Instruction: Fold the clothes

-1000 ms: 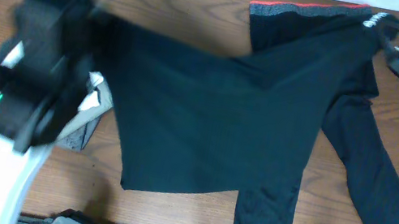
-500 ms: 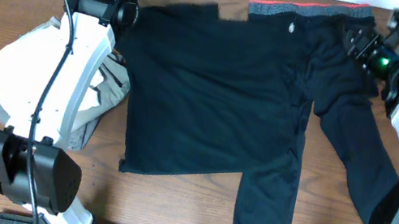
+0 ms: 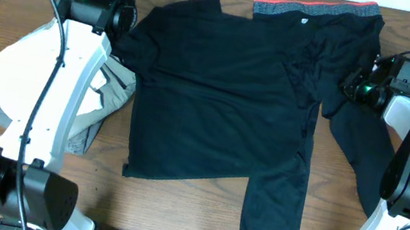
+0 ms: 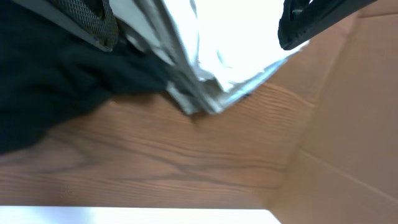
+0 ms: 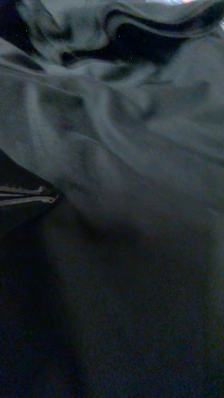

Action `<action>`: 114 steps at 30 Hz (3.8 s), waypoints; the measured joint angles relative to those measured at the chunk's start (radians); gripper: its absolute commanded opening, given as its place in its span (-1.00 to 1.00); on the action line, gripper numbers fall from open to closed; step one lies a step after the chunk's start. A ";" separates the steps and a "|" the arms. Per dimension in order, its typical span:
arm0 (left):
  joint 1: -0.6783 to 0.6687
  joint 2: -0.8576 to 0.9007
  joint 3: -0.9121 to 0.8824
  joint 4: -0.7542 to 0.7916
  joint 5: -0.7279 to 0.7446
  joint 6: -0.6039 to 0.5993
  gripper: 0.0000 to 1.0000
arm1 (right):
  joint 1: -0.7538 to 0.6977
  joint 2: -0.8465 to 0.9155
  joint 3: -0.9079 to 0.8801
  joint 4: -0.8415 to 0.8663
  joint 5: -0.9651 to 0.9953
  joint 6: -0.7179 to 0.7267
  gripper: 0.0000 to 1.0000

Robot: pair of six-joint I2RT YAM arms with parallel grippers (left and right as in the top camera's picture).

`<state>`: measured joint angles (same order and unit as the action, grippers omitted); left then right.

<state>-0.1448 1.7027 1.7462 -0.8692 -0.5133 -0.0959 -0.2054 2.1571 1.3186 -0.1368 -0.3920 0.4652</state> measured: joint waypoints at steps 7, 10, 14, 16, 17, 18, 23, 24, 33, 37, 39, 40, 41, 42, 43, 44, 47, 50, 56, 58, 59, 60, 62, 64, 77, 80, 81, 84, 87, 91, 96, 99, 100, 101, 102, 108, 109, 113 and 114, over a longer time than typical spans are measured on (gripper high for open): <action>0.000 -0.095 0.000 -0.015 0.160 -0.027 0.71 | -0.016 0.011 0.044 -0.043 0.186 0.019 -0.97; 0.000 -0.142 0.000 -0.019 0.202 -0.035 0.71 | -0.077 0.011 0.055 -0.051 0.285 0.024 -0.98; 0.000 -0.182 0.000 -0.022 0.238 -0.036 0.72 | -0.234 0.011 0.062 -0.053 0.346 0.022 -0.97; 0.000 -0.189 0.000 -0.024 0.249 -0.038 0.72 | -0.332 0.012 0.066 -0.056 0.364 0.011 -0.97; 0.000 -0.189 0.000 -0.027 0.251 -0.038 0.72 | -0.370 0.013 0.069 -0.058 0.370 0.004 -0.97; 0.000 -0.189 0.000 -0.032 0.254 -0.039 0.72 | -0.415 0.016 0.075 -0.062 0.375 -0.009 -0.95; 0.000 -0.188 0.000 -0.041 0.262 -0.039 0.72 | -0.557 0.034 0.132 -0.130 0.392 -0.060 -0.92; 0.000 -0.188 0.000 -0.041 0.264 -0.039 0.72 | -0.577 0.039 0.149 -0.156 0.391 -0.068 -0.86; 0.000 -0.188 0.000 -0.045 0.342 -0.037 0.67 | -0.667 0.066 0.273 -0.243 0.011 -0.188 -0.63; 0.000 -0.184 0.000 -0.061 0.448 -0.034 0.41 | -0.650 0.056 0.301 -0.262 -0.162 -0.183 -0.77; -0.001 -0.176 0.000 -0.073 0.490 -0.031 0.40 | -0.623 0.047 0.303 -0.310 -0.209 -0.179 -0.77; -0.001 -0.172 0.000 -0.077 0.505 -0.028 0.40 | -0.607 0.044 0.303 -0.340 -0.224 -0.178 -0.77; -0.001 -0.167 0.000 -0.084 0.517 -0.027 0.40 | -0.583 0.042 0.304 -0.378 -0.234 -0.175 -0.77; -0.001 -0.159 0.000 -0.094 0.532 -0.027 0.40 | -0.558 0.041 0.305 -0.424 -0.238 -0.172 -0.76; -0.001 -0.154 0.000 -0.100 0.537 -0.027 0.40 | -0.532 0.041 0.305 -0.472 -0.238 -0.172 -0.77; -0.001 -0.148 0.000 -0.107 0.545 -0.027 0.40 | -0.502 0.041 0.306 -0.531 -0.234 -0.170 -0.76; -0.001 -0.138 0.000 -0.122 0.560 -0.027 0.40 | -0.417 0.041 0.306 -0.700 -0.198 -0.184 -0.78; -0.001 -0.136 0.000 -0.124 0.565 -0.027 0.41 | -0.335 0.041 0.306 -0.817 -0.132 -0.211 -0.79; -0.001 -0.136 0.000 -0.125 0.567 -0.019 0.42 | -0.262 0.041 0.306 -0.982 0.021 -0.256 -0.77; -0.001 -0.136 0.000 -0.125 0.567 -0.015 0.41 | -0.261 0.041 0.304 -1.021 0.085 -0.262 -0.77; -0.001 -0.136 0.000 -0.125 0.567 -0.012 0.41 | -0.261 0.041 0.302 -1.027 0.106 -0.265 -0.78; -0.001 -0.136 0.000 -0.125 0.566 -0.011 0.41 | -0.262 0.041 0.298 -1.030 0.121 -0.266 -0.76; -0.001 -0.136 0.000 -0.125 0.567 -0.007 0.42 | -0.262 0.040 0.274 -1.025 0.143 -0.268 -0.75; -0.001 -0.136 0.000 -0.123 0.567 -0.004 0.42 | -0.262 0.032 0.241 -1.003 0.149 -0.270 -0.74; -0.001 -0.136 0.000 -0.121 0.567 0.000 0.42 | -0.360 -0.026 0.191 -0.665 0.467 -0.123 -0.70; -0.001 -0.136 0.000 -0.121 0.567 0.000 0.43 | -0.436 0.002 0.253 -0.644 0.536 -0.117 -0.67; -0.001 -0.136 0.000 -0.121 0.567 0.000 0.43 | -0.459 0.008 0.278 -0.644 0.556 -0.120 -0.67; -0.001 -0.136 0.000 -0.121 0.567 0.000 0.43 | -0.523 0.016 0.390 -0.660 0.612 -0.145 -0.66; -0.001 -0.136 0.000 -0.120 0.567 0.000 0.42 | -0.567 0.016 0.520 -0.699 0.615 -0.169 -0.47; -0.001 -0.136 0.000 -0.120 0.567 0.000 0.43 | -0.600 0.016 0.643 -0.770 0.452 -0.216 -0.46; -0.001 -0.136 0.000 -0.122 0.567 0.000 0.43 | -0.586 0.016 0.682 -0.959 0.160 -0.306 -0.52; -0.001 -0.136 0.000 -0.127 0.567 0.000 0.43 | -0.543 0.016 0.681 -1.065 0.068 -0.354 -0.50; -0.001 -0.136 0.000 -0.127 0.567 0.000 0.43 | -0.526 0.016 0.681 -1.085 0.051 -0.366 -0.49; -0.001 -0.136 0.000 -0.127 0.567 0.000 0.43 | -0.501 0.016 0.681 -1.107 0.033 -0.376 -0.49; -0.001 -0.136 0.000 -0.127 0.567 0.000 0.43 | -0.475 0.016 0.681 -1.129 0.019 -0.386 -0.49; -0.001 -0.135 0.000 -0.130 0.567 0.000 0.43 | -0.270 0.016 0.674 -1.308 0.073 -0.421 -0.42; -0.001 -0.135 0.000 -0.131 0.567 0.000 0.43 | -0.235 0.016 0.669 -1.325 0.099 -0.423 -0.41; -0.001 -0.135 0.000 -0.140 0.567 0.000 0.43 | -0.099 0.016 0.610 -1.356 0.217 -0.424 -0.41; -0.001 -0.135 0.000 -0.141 0.567 0.000 0.43 | -0.075 0.016 0.586 -1.357 0.237 -0.423 -0.42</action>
<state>-0.1455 1.5673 1.7466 -1.0103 0.0536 -0.0959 -0.2802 2.1727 1.9045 -1.4933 -0.1547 0.0418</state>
